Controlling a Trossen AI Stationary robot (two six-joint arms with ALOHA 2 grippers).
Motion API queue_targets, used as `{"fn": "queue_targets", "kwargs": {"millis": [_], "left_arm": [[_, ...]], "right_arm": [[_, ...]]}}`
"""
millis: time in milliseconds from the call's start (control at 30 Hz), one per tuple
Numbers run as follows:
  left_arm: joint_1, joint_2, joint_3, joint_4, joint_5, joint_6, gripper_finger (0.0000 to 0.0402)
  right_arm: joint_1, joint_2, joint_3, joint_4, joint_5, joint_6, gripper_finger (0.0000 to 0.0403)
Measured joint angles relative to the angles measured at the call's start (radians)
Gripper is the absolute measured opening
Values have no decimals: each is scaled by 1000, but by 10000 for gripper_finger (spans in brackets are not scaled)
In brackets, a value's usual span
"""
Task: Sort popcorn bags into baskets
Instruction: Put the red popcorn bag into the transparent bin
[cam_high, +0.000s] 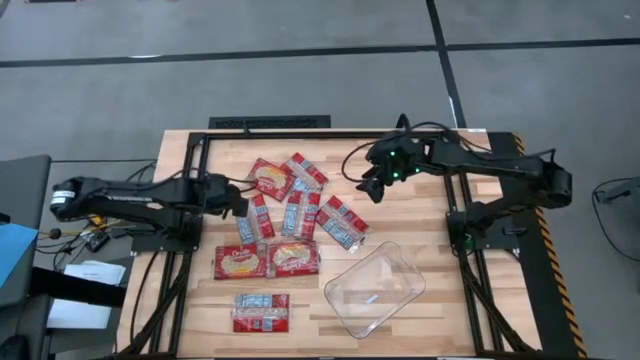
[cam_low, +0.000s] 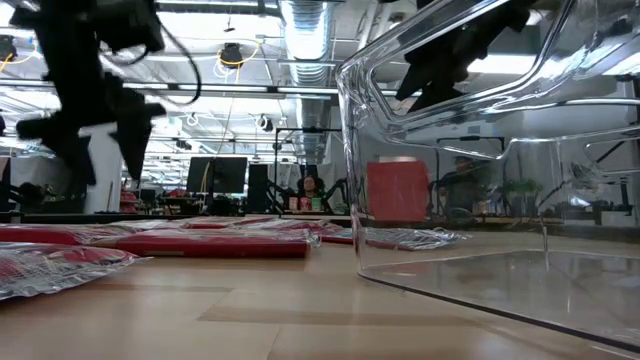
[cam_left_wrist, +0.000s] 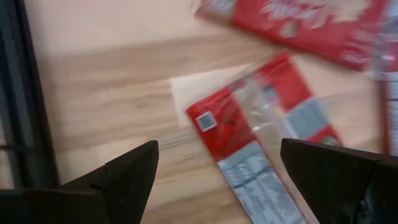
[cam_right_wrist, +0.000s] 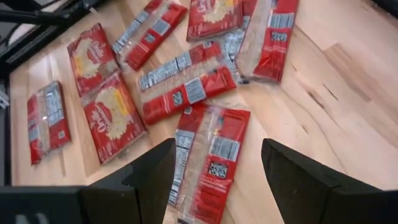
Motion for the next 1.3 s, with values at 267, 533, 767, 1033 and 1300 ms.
{"fn": "queue_targets", "kwargs": {"millis": [267,533,767,1033,1300], "left_arm": [[16,6,-196,318,88,-118,327],[16,13,-302,537,93,-206,327],[18,55,-333,704,107,-215,286],[18,162,-392,899,104,-195,193],[17,211,-401,992,112,-156,121]], "right_arm": [[14,7,0,39,1,31,264],[53,7,-6,91,94,37,264],[93,68,-48,285,110,66,264],[130,274,-40,439,99,80,264],[183,526,153,429,67,-5,263]]}}
